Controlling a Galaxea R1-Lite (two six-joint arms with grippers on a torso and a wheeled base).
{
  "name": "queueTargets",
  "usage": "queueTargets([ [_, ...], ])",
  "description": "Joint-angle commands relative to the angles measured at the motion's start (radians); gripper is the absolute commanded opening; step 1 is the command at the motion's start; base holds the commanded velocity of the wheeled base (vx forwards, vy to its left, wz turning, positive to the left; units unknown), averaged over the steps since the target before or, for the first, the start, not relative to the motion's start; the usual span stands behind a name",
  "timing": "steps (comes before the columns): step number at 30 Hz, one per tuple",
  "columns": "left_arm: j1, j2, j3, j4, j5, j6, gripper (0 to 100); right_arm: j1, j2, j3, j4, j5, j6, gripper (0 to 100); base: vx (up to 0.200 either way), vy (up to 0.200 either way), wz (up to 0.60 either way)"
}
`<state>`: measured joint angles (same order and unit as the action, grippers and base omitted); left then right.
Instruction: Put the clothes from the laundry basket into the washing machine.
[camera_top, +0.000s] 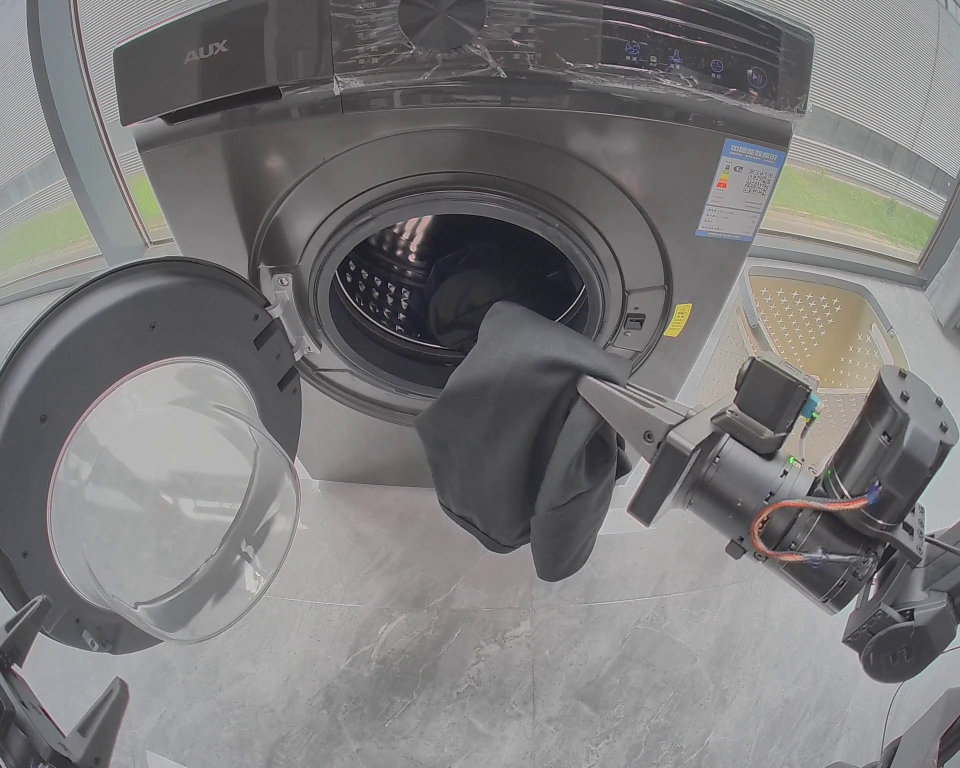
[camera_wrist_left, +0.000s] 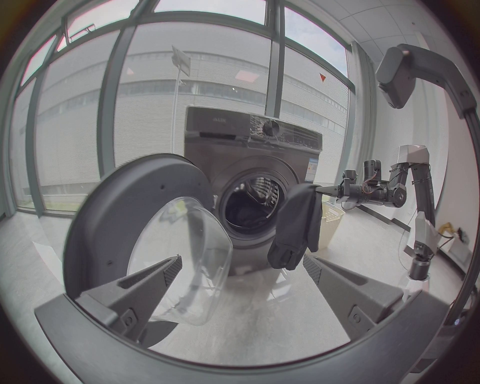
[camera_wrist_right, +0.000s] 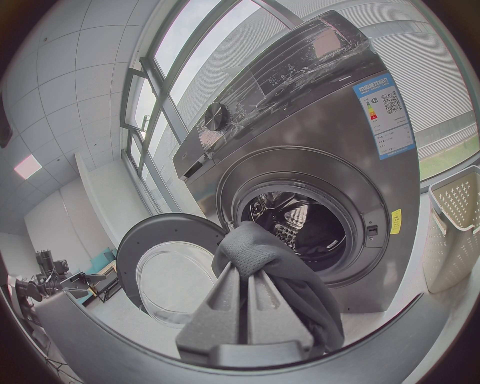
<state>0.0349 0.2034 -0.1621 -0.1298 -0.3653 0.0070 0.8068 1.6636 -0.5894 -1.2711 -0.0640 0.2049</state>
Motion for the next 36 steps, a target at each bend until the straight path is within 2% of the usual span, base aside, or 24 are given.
queueTargets([
  [1,-0.021,0.373,-0.033,-0.117,-0.135,0.016,100,0.009,0.062,-0.063,-0.037,0.001,0.007,0,0.000,0.000,0.00],
  [2,-0.056,0.450,-0.033,-0.177,-0.139,0.019,100,0.009,0.062,-0.067,-0.036,0.003,0.007,0,0.000,0.000,0.00],
  [5,-0.127,0.570,-0.031,-0.263,-0.138,0.018,100,0.009,0.071,-0.084,-0.036,0.004,0.007,0,0.000,0.000,0.00],
  [10,-0.208,0.726,-0.031,-0.346,-0.138,0.025,100,0.009,0.094,-0.090,-0.037,0.004,0.007,0,0.000,0.000,0.00],
  [15,-0.265,0.866,-0.040,-0.436,-0.138,0.022,100,0.012,0.093,-0.089,-0.037,0.004,0.007,0,0.000,0.000,0.00],
  [18,-0.323,0.973,-0.053,-0.508,-0.138,0.014,100,0.023,0.094,-0.081,-0.037,0.003,0.007,0,0.000,0.000,0.00],
  [24,-0.354,1.153,-0.085,-0.625,-0.147,0.014,100,0.025,0.110,-0.089,-0.037,0.003,0.005,0,0.000,0.000,0.00],
  [36,-0.375,1.406,-0.241,-0.708,-0.153,0.013,100,0.049,0.114,-0.090,-0.037,0.003,0.005,0,0.000,0.000,0.00],
])
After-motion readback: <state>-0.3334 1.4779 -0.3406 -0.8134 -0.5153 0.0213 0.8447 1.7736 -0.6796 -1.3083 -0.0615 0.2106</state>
